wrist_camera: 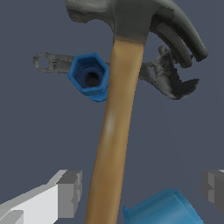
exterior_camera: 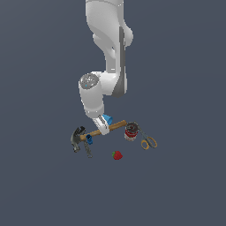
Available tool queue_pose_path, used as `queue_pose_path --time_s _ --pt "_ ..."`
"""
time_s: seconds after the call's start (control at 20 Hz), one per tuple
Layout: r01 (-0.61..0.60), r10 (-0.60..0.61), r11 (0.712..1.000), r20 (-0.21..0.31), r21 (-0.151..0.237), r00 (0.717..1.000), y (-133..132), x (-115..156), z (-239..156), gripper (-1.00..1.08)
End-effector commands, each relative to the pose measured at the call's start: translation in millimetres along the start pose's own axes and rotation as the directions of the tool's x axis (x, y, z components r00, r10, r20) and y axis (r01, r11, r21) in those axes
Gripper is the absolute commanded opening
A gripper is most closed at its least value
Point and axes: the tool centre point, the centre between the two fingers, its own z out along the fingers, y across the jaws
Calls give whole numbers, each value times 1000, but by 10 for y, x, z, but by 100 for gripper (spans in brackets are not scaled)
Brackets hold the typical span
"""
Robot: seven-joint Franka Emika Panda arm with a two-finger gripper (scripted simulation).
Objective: Pick up a designated object from a clutter of objects.
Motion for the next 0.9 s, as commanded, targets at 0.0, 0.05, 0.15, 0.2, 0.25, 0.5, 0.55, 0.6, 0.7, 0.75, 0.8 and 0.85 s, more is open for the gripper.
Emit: queue_pose_path --time_s 0.0,0.05,0.15,0.2,0.25,0.5,0.55,0.6,0.7,0.75,0.8,0.85 --pt "0 0 1000 0 0 1000 -1 0 10 100" --pt "0 0 1000 0 0 1000 -1 -1 25 100" --pt "-1 1 1000 0 0 1000 2 -1 72 100" --pt "-1 1 1000 0 0 1000 3 -2 105 100" --pt "-2 2 1000 0 0 1000 5 -2 143 100" --pt "-4 4 1000 -1 0 1000 12 -5 377 100" --pt "-4 4 1000 -1 0 1000 10 -6 412 100" --pt "-5 5 1000 -1 0 1000 11 -4 442 100" --pt "-5 5 1000 -1 0 1000 9 -4 485 100" --pt "-5 5 1000 -1 0 1000 8 -4 498 100" --pt "-5 5 1000 -1 0 1000 7 -4 506 100" --pt "-5 5 1000 -1 1 1000 8 -3 508 100"
